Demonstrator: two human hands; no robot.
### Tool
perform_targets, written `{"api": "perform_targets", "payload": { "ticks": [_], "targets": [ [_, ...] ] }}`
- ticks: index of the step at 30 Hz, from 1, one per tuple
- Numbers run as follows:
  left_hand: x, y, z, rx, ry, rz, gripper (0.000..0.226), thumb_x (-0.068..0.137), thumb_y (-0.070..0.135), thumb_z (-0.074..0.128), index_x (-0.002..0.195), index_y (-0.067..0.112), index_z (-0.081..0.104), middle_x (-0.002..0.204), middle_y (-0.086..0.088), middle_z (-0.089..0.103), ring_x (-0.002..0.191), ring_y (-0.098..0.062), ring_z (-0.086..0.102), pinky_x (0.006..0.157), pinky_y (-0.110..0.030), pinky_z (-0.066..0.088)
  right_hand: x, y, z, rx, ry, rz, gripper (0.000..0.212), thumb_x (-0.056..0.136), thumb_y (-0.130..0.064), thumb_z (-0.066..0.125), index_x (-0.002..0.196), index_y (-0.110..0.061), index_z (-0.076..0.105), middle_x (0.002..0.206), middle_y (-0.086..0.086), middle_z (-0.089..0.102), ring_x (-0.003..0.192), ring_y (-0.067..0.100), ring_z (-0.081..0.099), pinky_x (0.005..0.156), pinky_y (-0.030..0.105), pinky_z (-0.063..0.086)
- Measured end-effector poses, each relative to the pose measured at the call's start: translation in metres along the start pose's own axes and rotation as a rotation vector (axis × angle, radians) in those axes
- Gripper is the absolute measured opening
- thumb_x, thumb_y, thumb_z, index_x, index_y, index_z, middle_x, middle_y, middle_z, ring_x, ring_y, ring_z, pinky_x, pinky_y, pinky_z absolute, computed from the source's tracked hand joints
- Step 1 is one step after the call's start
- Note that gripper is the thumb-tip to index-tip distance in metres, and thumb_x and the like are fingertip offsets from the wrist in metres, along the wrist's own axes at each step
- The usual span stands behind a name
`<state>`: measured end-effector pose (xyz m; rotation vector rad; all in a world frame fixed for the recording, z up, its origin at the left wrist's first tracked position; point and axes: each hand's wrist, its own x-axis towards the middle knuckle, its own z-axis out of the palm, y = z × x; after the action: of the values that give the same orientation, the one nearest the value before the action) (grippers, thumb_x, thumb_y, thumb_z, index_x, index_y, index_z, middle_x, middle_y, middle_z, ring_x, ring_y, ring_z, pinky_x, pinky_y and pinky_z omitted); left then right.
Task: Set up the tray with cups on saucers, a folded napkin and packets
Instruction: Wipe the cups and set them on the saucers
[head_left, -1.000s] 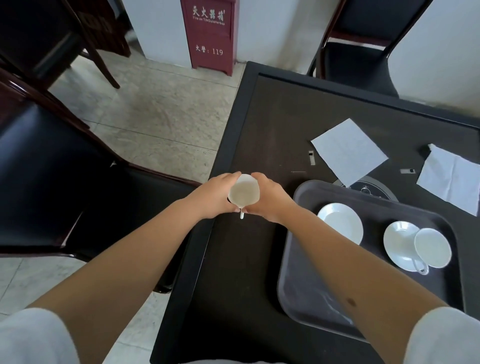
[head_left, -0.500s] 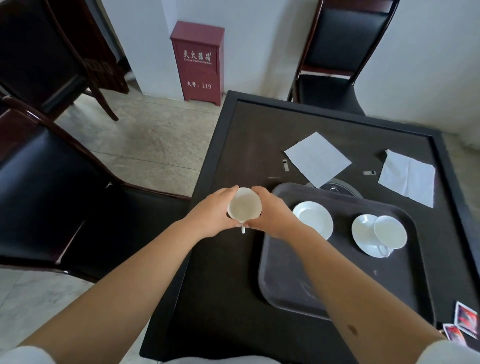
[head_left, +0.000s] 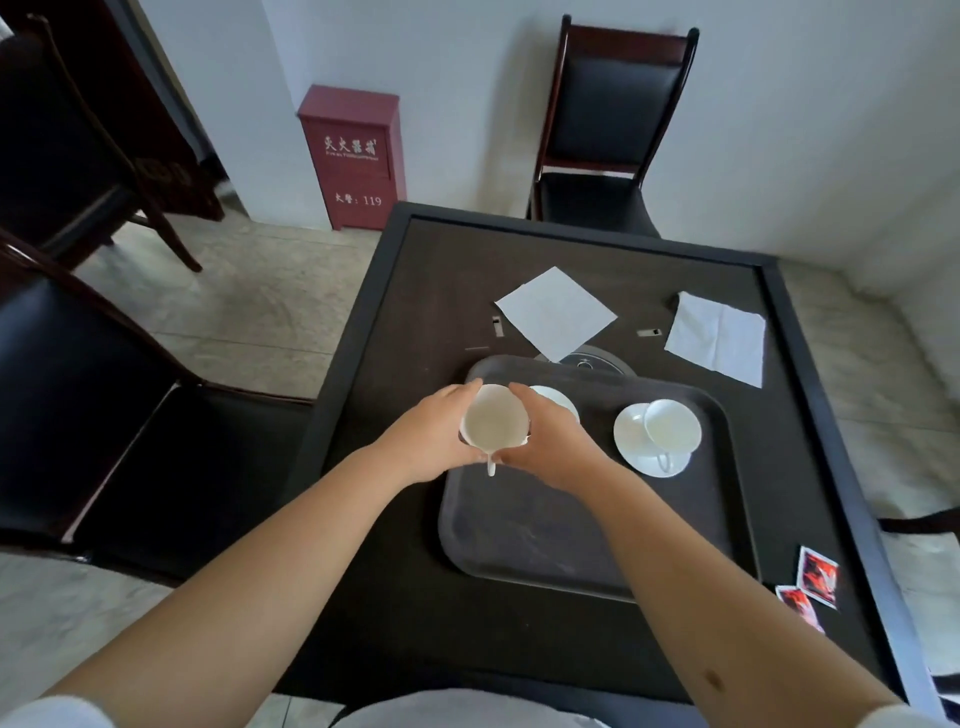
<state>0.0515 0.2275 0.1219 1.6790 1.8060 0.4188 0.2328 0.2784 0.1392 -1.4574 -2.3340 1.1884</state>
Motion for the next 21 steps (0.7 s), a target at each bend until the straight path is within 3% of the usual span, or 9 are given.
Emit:
{"api": "perform_targets", "payload": {
  "ticks": [3, 5, 10, 18, 21],
  "targets": [
    [0.006, 0.023, 0.012, -0.040, 0.005, 0.023, 0.098, 0.070, 0.043, 0.083, 0.149, 0.031, 0.027, 0.153, 0.005, 0.036, 0.133, -0.019, 0.041, 0.098, -0.035, 0.041, -0.013, 0.014, -0.017, 0.012, -0.009, 0.052, 0.095, 0.072, -0.029, 0.084, 0.150, -0.019, 0.031, 0.146, 0.000, 0.044, 0.129, 0.023, 0.045, 0.099, 0.044, 0.046],
    [0.011, 0.036, 0.020, -0.046, -0.004, 0.034, 0.097, 0.070, 0.042, 0.083, 0.149, 0.030, 0.028, 0.153, 0.005, 0.036, 0.134, -0.019, 0.040, 0.099, -0.036, 0.040, -0.018, 0.026, -0.027, 0.006, 0.002, 0.049, 0.094, 0.071, -0.032, 0.084, 0.149, -0.022, 0.032, 0.146, -0.001, 0.045, 0.130, 0.022, 0.045, 0.103, 0.043, 0.043],
    [0.023, 0.058, 0.036, -0.093, -0.008, 0.075, 0.091, 0.071, 0.035, 0.085, 0.146, 0.029, 0.033, 0.148, 0.005, 0.041, 0.132, -0.017, 0.042, 0.091, -0.027, 0.035, -0.024, 0.049, -0.042, 0.007, 0.065, 0.026, 0.079, 0.068, -0.032, 0.084, 0.137, -0.029, 0.043, 0.127, -0.006, 0.057, 0.108, 0.015, 0.054, 0.084, 0.028, 0.038],
    [0.052, 0.069, 0.053, -0.088, -0.045, 0.048, 0.088, 0.072, 0.034, 0.084, 0.145, 0.030, 0.034, 0.147, 0.004, 0.043, 0.130, -0.019, 0.043, 0.091, -0.027, 0.036, -0.007, 0.082, -0.053, -0.013, 0.026, 0.091, 0.094, 0.069, -0.034, 0.084, 0.147, -0.023, 0.033, 0.142, 0.001, 0.049, 0.127, 0.024, 0.048, 0.095, 0.032, 0.038],
    [0.066, 0.066, 0.057, -0.050, -0.068, 0.014, 0.091, 0.071, 0.038, 0.084, 0.146, 0.029, 0.032, 0.149, 0.003, 0.041, 0.131, -0.020, 0.043, 0.094, -0.029, 0.039, 0.005, 0.089, -0.054, 0.013, 0.017, 0.111, 0.095, 0.069, -0.034, 0.085, 0.147, -0.022, 0.032, 0.142, 0.002, 0.050, 0.126, 0.025, 0.049, 0.091, 0.030, 0.038]
  ]
}}
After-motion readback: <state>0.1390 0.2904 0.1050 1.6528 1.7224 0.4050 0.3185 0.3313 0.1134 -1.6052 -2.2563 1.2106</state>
